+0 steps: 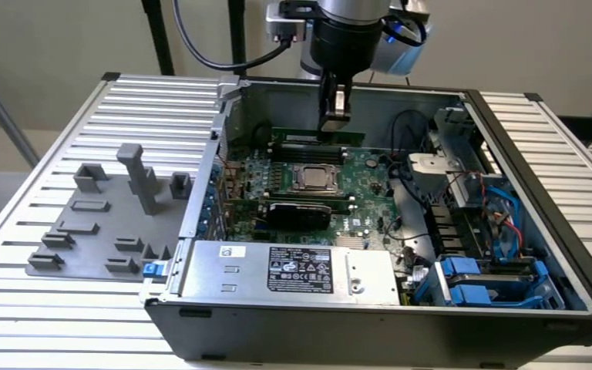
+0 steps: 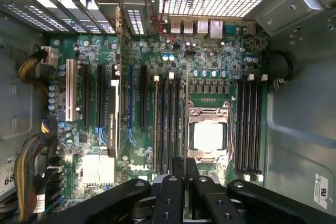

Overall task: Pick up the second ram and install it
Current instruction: 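Insert the second ram into the second slot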

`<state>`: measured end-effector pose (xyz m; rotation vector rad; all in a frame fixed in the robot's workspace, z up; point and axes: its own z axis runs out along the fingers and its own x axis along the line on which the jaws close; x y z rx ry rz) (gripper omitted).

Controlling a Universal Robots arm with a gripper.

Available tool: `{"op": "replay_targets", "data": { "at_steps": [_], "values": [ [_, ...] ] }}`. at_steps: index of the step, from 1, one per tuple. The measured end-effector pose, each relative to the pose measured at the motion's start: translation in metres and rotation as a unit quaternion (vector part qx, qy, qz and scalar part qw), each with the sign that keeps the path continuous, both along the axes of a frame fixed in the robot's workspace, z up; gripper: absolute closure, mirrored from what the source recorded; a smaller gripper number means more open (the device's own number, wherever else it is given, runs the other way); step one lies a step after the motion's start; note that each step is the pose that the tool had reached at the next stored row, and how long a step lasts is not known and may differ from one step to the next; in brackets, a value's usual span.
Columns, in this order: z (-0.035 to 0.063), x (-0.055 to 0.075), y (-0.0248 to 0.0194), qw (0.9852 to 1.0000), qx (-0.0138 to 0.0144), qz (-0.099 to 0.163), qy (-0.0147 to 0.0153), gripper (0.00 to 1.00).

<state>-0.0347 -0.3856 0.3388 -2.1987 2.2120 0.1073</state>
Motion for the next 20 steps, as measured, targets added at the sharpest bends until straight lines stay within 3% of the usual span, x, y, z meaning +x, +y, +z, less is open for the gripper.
{"op": "replay_targets", "data": {
  "at_steps": [20],
  "values": [
    [-0.0363,-0.002,0.0002,1.0000,-0.0001,-0.009,0.0000,0.87]
  ]
}}
